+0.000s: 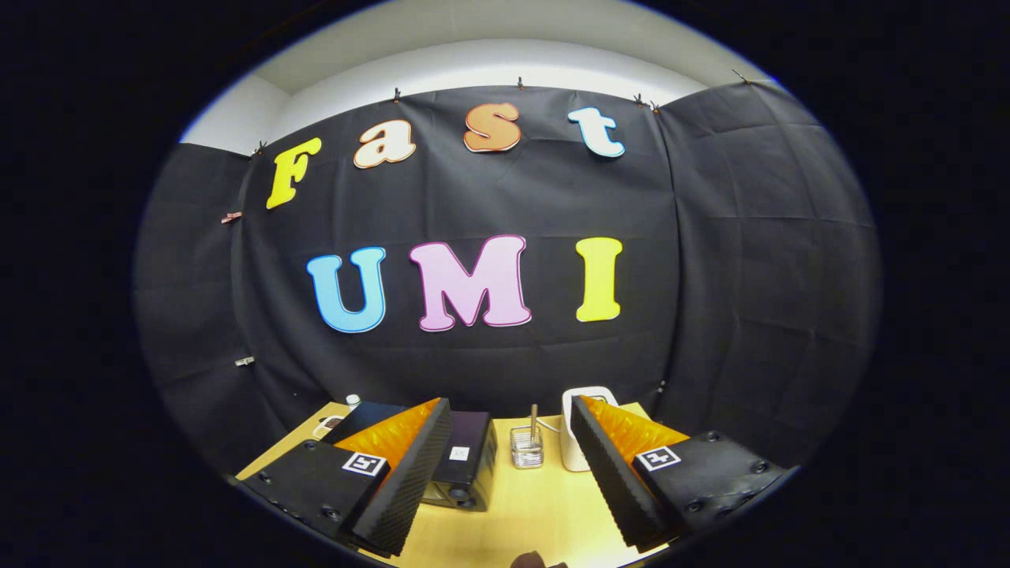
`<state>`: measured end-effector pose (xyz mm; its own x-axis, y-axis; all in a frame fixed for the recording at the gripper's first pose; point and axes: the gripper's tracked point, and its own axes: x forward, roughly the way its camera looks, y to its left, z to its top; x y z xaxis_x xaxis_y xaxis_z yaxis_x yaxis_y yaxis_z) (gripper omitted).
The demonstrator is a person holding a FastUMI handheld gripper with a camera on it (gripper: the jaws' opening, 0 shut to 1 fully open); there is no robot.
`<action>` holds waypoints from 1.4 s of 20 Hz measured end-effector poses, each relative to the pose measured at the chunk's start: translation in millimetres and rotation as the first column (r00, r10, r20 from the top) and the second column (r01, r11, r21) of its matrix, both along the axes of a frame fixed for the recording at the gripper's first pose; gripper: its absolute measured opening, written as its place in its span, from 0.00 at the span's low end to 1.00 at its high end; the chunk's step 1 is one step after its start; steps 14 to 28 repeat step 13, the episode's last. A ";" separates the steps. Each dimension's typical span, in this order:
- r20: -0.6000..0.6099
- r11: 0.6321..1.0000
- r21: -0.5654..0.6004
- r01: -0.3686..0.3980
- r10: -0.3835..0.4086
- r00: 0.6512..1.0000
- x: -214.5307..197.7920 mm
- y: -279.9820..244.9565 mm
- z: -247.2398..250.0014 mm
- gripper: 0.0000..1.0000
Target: Open the toaster oven, put the food inside, and close the toaster oven door.
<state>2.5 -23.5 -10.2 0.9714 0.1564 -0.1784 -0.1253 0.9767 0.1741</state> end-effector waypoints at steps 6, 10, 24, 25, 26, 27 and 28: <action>0.014 1.000 0.009 0.029 -0.029 0.999 1.1 -33.6 1.6 0.98; -0.012 0.999 0.026 0.030 -0.030 0.999 2.4 -39.6 -3.8 0.99; -0.007 0.999 0.027 0.028 -0.028 1.000 1.8 -40.6 -2.5 0.99; -0.007 0.999 0.027 0.028 -0.028 1.000 1.8 -40.6 -2.5 0.99; -0.007 0.999 0.027 0.028 -0.028 1.000 1.8 -40.6 -2.5 0.99; -0.007 0.999 0.027 0.028 -0.028 1.000 1.8 -40.6 -2.5 0.99; -0.007 0.999 0.027 0.028 -0.028 1.000 1.8 -40.6 -2.5 0.99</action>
